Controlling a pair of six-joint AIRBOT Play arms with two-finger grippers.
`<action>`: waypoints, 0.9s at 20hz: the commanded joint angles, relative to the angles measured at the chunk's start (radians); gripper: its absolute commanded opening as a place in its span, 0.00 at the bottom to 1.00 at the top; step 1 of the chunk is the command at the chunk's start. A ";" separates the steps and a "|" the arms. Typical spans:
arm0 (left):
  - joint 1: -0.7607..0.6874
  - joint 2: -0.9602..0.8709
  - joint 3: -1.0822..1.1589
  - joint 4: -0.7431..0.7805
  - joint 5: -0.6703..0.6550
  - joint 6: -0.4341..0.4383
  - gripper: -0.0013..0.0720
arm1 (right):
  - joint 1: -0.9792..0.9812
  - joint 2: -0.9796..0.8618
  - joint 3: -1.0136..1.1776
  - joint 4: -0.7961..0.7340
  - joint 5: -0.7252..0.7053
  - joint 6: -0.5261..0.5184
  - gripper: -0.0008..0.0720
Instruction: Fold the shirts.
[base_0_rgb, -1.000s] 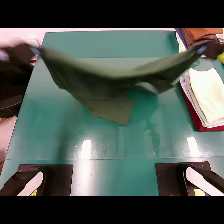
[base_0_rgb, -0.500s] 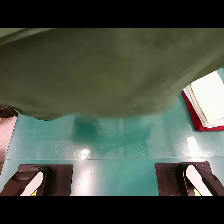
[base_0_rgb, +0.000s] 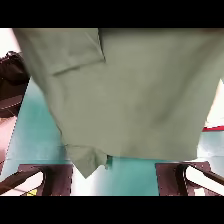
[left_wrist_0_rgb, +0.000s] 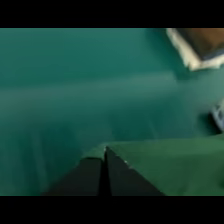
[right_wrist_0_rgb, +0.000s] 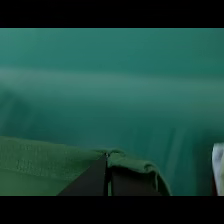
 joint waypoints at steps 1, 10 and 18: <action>0.001 -0.216 -0.128 -0.002 -0.050 -0.005 0.05 | 0.153 -0.191 -0.143 -0.217 0.013 0.032 0.03; 0.001 -0.480 -0.135 -0.005 0.130 0.004 0.05 | 0.195 -0.599 0.140 -0.207 -0.013 0.055 0.03; 0.001 -0.480 -0.243 0.009 -0.103 0.108 0.05 | 0.167 -0.478 -0.105 -0.263 0.000 0.017 0.04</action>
